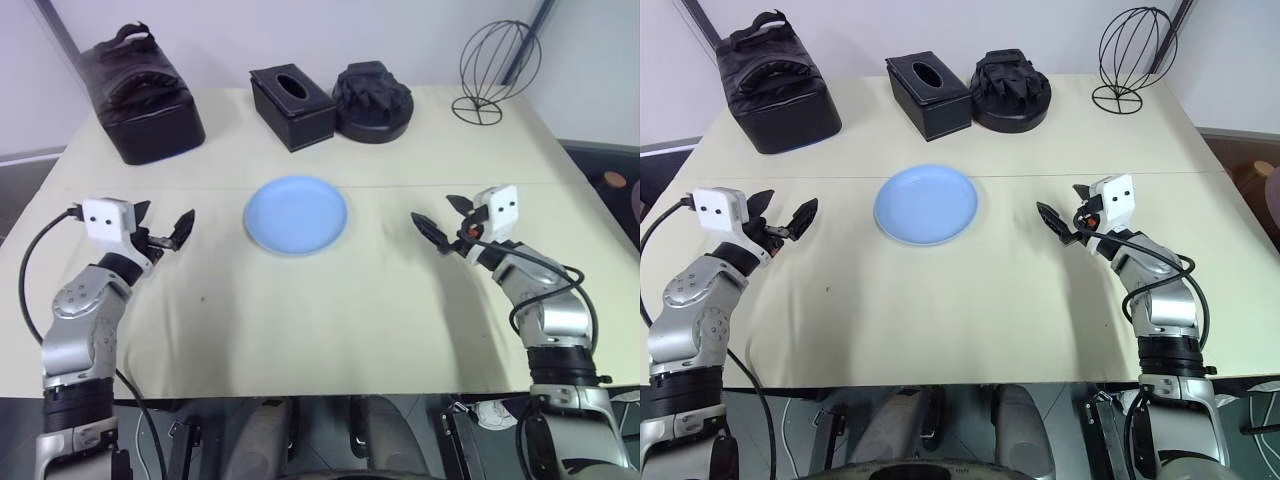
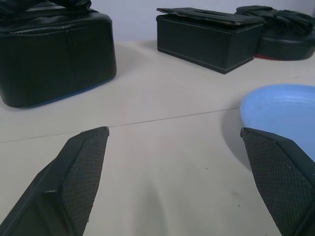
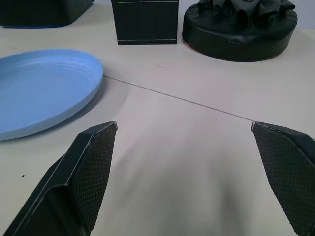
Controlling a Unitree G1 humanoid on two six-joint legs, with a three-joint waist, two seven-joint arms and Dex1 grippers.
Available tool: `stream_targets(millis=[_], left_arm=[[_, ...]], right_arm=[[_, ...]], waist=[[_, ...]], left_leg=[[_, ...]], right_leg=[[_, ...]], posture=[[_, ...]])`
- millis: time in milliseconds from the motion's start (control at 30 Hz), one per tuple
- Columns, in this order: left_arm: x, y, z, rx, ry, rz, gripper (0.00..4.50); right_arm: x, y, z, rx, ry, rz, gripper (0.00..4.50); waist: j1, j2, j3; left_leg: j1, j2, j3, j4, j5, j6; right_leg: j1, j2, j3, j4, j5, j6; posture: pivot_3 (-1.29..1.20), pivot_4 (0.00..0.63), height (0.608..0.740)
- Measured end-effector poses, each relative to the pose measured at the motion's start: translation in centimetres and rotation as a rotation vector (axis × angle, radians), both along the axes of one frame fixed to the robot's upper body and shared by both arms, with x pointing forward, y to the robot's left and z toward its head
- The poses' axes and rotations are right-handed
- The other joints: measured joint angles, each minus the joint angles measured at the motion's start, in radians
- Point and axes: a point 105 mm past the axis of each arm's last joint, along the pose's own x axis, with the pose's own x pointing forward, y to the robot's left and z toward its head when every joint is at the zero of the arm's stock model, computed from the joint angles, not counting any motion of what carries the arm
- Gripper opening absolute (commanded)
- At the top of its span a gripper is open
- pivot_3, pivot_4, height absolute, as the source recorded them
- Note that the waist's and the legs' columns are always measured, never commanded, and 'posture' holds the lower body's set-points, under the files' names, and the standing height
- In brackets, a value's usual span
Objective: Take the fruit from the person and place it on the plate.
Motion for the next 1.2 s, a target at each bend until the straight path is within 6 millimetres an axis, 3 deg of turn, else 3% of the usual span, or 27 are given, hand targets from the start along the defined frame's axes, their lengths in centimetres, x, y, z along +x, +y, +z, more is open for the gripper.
stream_targets(millis=[1033,1200], left_arm=[[-0.29,0.32,-0.48,0.005,0.017,0.009,4.48],[-0.29,-0.13,0.36,0.007,0.005,-0.054,4.48]], right_arm=[[0.05,0.10,0.14,-0.006,-0.006,0.007,4.50],[0.05,0.09,0.12,-0.006,-0.006,0.006,4.50]], waist=[[0.001,0.000,0.000],[0.000,0.000,0.000]], left_leg=[[0.000,0.000,0.000,0.000,0.000,0.000],[0.000,0.000,0.000,0.000,0.000,0.000]], right_leg=[[0.000,0.000,0.000,0.000,0.000,0.000],[0.000,0.000,0.000,0.000,0.000,0.000]], posture=[[0.00,0.150,0.740],[0.00,0.150,0.740]])
